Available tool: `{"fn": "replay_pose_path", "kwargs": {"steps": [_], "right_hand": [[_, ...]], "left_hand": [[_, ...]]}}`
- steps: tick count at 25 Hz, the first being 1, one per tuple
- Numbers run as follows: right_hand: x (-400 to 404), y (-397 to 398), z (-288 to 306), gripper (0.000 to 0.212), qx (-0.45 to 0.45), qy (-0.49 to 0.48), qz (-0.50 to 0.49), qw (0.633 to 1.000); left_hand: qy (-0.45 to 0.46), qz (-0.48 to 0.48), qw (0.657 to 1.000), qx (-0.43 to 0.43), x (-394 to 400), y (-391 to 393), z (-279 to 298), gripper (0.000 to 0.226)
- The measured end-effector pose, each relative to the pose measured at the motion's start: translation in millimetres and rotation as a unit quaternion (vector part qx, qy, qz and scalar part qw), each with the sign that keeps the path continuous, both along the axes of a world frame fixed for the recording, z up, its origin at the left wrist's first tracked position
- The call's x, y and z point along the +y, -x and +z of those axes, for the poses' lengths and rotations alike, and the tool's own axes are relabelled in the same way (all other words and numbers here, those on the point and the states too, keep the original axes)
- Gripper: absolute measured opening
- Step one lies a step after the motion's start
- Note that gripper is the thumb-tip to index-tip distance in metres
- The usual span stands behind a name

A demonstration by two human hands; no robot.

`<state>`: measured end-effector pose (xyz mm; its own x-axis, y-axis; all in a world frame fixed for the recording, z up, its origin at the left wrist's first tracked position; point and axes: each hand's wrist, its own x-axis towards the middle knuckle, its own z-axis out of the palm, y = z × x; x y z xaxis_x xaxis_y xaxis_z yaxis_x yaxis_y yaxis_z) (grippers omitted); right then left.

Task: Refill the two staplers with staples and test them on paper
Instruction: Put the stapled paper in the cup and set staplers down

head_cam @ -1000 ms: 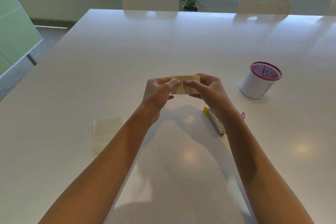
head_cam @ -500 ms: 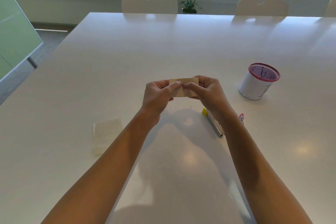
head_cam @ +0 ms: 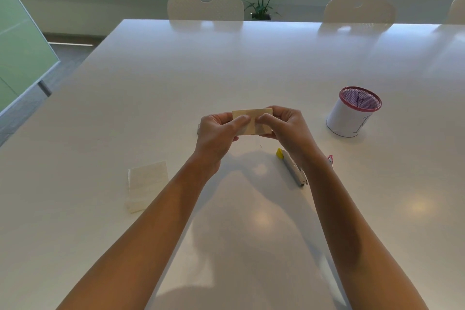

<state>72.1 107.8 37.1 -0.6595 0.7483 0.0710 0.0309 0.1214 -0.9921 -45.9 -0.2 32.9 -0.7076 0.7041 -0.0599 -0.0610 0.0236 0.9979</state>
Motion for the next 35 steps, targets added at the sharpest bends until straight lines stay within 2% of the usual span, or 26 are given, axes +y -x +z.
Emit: {"fn": "replay_pose_path", "kwargs": {"steps": [5, 8, 11, 14, 18, 23, 28, 32, 35], "right_hand": [[-2.4, -7.9, 2.1, 0.012, 0.012, 0.027, 0.017, 0.999], [1.2, -17.2, 3.2, 0.021, 0.017, 0.038, 0.002, 0.999], [9.2, -32.8, 3.9, 0.034, 0.010, 0.029, -0.020, 0.999], [22.1, -53.8, 6.8, 0.035, 0.005, 0.018, -0.044, 0.999], [42.3, -80.7, 17.0, 0.032, 0.037, 0.012, -0.088, 0.995], [76.5, -109.3, 35.6, 0.035, 0.063, -0.031, -0.174, 0.982], [114.6, -134.7, 52.3, 0.029, 0.036, -0.103, -0.261, 0.959], [144.0, -152.2, 60.8, 0.031, -0.045, -0.229, -0.346, 0.909], [153.4, -153.4, 58.2, 0.031, -0.113, -0.297, -0.324, 0.891]], "left_hand": [[-0.006, 0.020, 1.000, -0.010, 4.5, -8.3, 1.6, 0.019], [-0.008, 0.023, 1.000, -0.013, 11.0, -14.4, 1.1, 0.007], [-0.019, 0.043, 0.999, -0.008, 21.4, -22.9, -4.0, 0.013], [-0.025, 0.050, 0.997, 0.056, 32.1, -29.7, -15.3, 0.014], [0.027, 0.071, 0.984, 0.159, 34.6, -28.7, -40.8, 0.007], [0.040, 0.063, 0.980, 0.185, 32.2, -28.3, -56.2, 0.009], [0.082, 0.049, 0.971, 0.221, 31.1, -26.7, -62.7, 0.014], [0.109, 0.050, 0.958, 0.259, 33.1, -30.0, -62.6, 0.013], [0.118, 0.054, 0.954, 0.270, 32.9, -32.1, -62.7, 0.013]]}}
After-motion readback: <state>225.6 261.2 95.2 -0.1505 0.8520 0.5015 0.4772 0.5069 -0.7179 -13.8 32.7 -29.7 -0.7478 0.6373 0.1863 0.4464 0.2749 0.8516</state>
